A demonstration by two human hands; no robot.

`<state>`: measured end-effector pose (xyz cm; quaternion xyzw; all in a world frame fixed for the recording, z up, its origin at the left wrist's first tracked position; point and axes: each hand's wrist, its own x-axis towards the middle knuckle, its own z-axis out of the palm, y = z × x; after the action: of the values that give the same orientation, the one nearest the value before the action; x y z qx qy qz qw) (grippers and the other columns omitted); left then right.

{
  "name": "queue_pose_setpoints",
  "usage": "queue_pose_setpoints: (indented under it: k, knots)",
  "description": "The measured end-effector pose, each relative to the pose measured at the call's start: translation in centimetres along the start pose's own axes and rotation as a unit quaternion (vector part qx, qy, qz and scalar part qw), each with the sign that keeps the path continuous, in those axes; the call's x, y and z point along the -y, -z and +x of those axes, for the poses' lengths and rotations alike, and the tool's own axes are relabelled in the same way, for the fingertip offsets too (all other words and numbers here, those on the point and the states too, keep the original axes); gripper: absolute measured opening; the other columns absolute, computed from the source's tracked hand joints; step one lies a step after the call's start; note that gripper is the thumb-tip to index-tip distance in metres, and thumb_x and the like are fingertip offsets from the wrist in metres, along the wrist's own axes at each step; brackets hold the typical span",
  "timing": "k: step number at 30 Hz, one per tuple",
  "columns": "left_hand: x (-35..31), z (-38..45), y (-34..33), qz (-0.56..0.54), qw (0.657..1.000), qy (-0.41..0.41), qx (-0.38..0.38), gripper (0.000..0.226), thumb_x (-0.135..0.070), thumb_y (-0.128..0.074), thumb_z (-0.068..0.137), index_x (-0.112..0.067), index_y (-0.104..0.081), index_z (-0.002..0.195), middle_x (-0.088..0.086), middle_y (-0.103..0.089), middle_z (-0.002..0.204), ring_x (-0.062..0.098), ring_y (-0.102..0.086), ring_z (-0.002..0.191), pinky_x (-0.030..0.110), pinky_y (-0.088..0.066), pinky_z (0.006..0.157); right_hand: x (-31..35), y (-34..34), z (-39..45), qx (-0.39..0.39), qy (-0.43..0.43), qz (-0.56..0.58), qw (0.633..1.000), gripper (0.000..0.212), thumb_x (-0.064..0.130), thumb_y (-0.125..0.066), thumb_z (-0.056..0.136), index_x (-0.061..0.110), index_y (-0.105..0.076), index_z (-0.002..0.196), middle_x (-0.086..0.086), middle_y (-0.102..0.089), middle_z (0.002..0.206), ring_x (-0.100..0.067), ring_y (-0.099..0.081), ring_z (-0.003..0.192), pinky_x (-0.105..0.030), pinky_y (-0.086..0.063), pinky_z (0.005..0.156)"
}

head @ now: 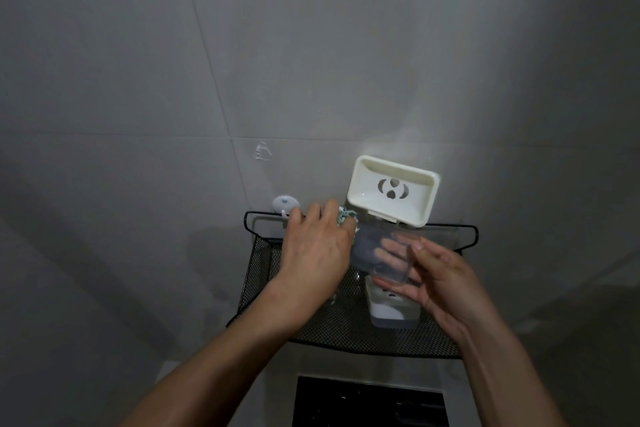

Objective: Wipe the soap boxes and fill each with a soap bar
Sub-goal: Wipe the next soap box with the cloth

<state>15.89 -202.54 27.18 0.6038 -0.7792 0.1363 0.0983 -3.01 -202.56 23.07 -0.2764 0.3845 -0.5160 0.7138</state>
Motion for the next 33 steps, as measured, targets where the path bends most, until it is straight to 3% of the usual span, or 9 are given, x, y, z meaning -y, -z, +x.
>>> queue_pose_setpoints:
  k: [6,11,15,22,29,33]
  knots:
    - [-0.5,0.5,0.1,-0.035,0.999,0.001,-0.011,0.018,-0.019,-0.041,0.099,-0.015,-0.055,0.110,0.004,-0.042,0.099,0.023,-0.048,0.093,0.038,-0.040,0.080,0.4,-0.2,0.0,0.018,-0.005,0.005,1.000,0.031,0.011,-0.049,0.100,-0.005,-0.059,0.124,-0.023,-0.071,0.118,-0.035,-0.070,0.110,-0.050,-0.061,0.071]
    - [-1.4,0.2,0.0,-0.096,0.993,-0.074,-0.007,0.029,-0.030,-0.047,0.100,-0.022,-0.056,0.126,0.003,-0.046,0.112,0.018,-0.048,0.100,0.036,-0.043,0.088,0.4,0.2,0.1,0.024,-0.004,-0.002,1.000,0.030,0.010,-0.043,0.103,-0.005,-0.061,0.122,-0.024,-0.071,0.119,-0.035,-0.071,0.108,-0.049,-0.061,0.074]
    - [-1.9,0.5,0.3,-0.114,0.986,-0.123,0.022,0.041,-0.038,-0.037,0.097,-0.035,-0.052,0.135,0.002,-0.043,0.108,0.017,-0.044,0.097,0.035,-0.038,0.086,0.4,0.4,-0.1,0.027,0.000,-0.009,1.000,0.032,0.011,-0.044,0.103,-0.003,-0.062,0.125,-0.025,-0.069,0.121,-0.037,-0.070,0.110,-0.051,-0.061,0.078]
    - [-1.8,0.3,0.6,-0.186,0.967,-0.170,0.038,0.053,-0.043,-0.021,0.089,-0.038,-0.065,0.117,-0.009,-0.030,0.091,0.008,-0.027,0.088,0.031,-0.025,0.071,1.8,0.8,-0.1,-0.014,0.036,-0.021,0.999,0.029,0.011,-0.044,0.104,0.000,-0.062,0.124,-0.018,-0.073,0.118,-0.030,-0.074,0.102,-0.042,-0.063,0.068]
    - [-1.0,-0.4,-0.7,-0.136,0.987,-0.087,0.003,0.027,-0.036,-0.052,0.096,-0.031,-0.063,0.120,-0.003,-0.047,0.104,0.015,-0.045,0.097,0.030,-0.038,0.083,2.2,1.8,-0.4,-0.033,0.032,-0.030,0.999,0.031,0.012,-0.043,0.104,-0.002,-0.060,0.125,-0.019,-0.072,0.119,-0.031,-0.071,0.110,-0.050,-0.062,0.077]
    - [-1.0,-0.9,-1.0,-0.127,0.989,-0.066,-0.035,0.020,-0.028,-0.057,0.095,-0.026,-0.068,0.112,-0.006,-0.038,0.091,0.014,-0.046,0.090,0.026,-0.034,0.073,1.8,2.2,-0.4,-0.034,0.017,-0.031,0.999,0.030,0.012,-0.042,0.105,-0.002,-0.060,0.124,-0.019,-0.072,0.119,-0.031,-0.071,0.110,-0.048,-0.063,0.073]
